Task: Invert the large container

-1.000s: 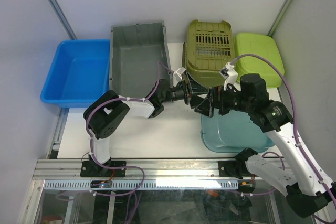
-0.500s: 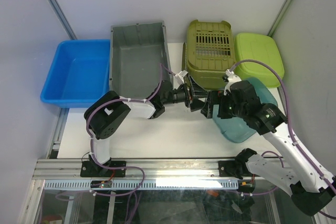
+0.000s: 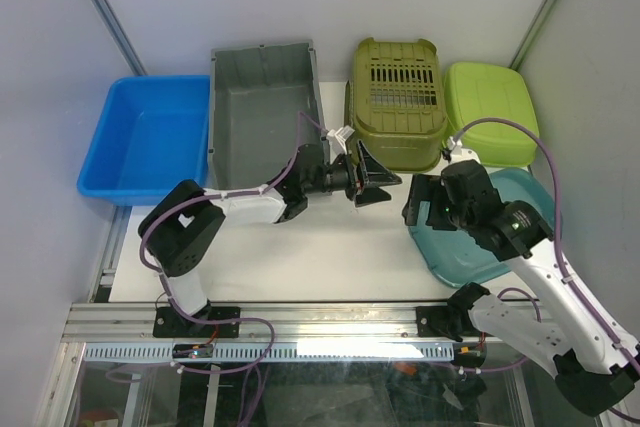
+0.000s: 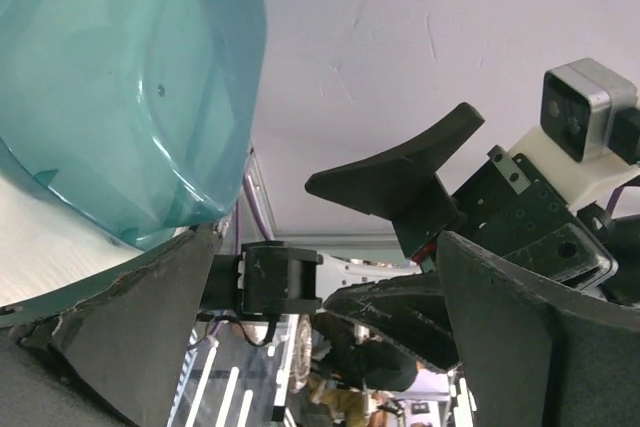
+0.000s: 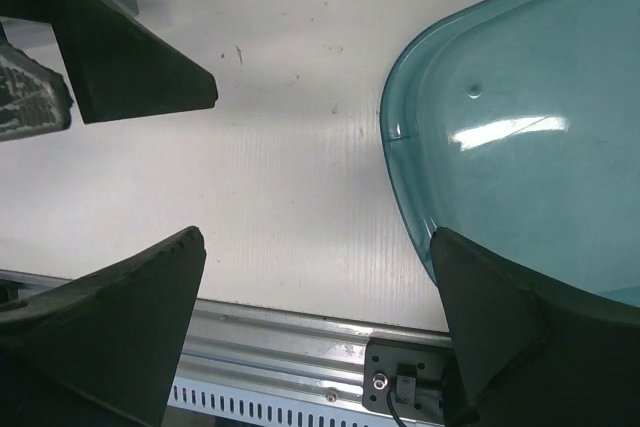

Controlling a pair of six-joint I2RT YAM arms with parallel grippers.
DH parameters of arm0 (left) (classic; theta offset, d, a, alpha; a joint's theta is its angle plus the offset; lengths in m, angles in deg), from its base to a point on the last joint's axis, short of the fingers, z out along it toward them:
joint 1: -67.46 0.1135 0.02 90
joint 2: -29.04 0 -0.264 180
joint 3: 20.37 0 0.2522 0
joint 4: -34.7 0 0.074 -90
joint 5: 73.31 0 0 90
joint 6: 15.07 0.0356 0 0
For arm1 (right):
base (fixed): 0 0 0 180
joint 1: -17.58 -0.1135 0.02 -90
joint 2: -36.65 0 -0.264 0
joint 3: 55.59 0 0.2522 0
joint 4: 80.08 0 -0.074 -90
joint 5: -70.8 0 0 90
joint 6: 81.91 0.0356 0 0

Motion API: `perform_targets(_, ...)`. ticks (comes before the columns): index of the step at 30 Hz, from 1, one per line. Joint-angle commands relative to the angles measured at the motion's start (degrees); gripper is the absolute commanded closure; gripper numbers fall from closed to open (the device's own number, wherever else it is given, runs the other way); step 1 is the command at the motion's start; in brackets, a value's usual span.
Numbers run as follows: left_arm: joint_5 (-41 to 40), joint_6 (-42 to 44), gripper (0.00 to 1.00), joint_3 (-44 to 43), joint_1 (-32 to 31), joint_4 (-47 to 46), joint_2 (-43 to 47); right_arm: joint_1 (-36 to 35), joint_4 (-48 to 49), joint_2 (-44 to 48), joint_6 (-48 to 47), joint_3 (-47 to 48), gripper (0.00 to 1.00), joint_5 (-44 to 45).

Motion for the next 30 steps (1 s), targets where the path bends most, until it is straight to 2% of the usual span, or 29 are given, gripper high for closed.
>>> perform_targets(1,1.15,7.79,0.01,-1.94,0.70,6.19,5.77,0.08,2.02,1.80,1.26,2.96,0.01,1.87)
perform_targets(7,-3.08,20.65,0.01,-5.08,2.80,26.21,14.30,0.05,4.44,-0.62,-0.11,-1.33,0.01,-2.97)
perform_targets(14,-14.41,32.77,0.01,-9.76,7.99,47.98,25.55,0.05,10.55,-2.08,1.21,-7.03,0.01,-5.94)
perform_targets(20,-19.94,37.45,0.01,-10.04,15.05,57.88,29.20,0.04,14.50,-8.98,3.23,-11.56,0.01,-5.00)
perform_targets(25,-23.16,39.90,0.01,-10.94,15.83,61.82,29.56,0.25,15.07,-14.64,6.09,-12.27,0.00,0.30)
perform_targets(30,-24.20,39.92,0.01,-10.57,15.89,62.20,28.69,0.84,21.12,-18.59,6.92,-14.25,0.01,2.40)
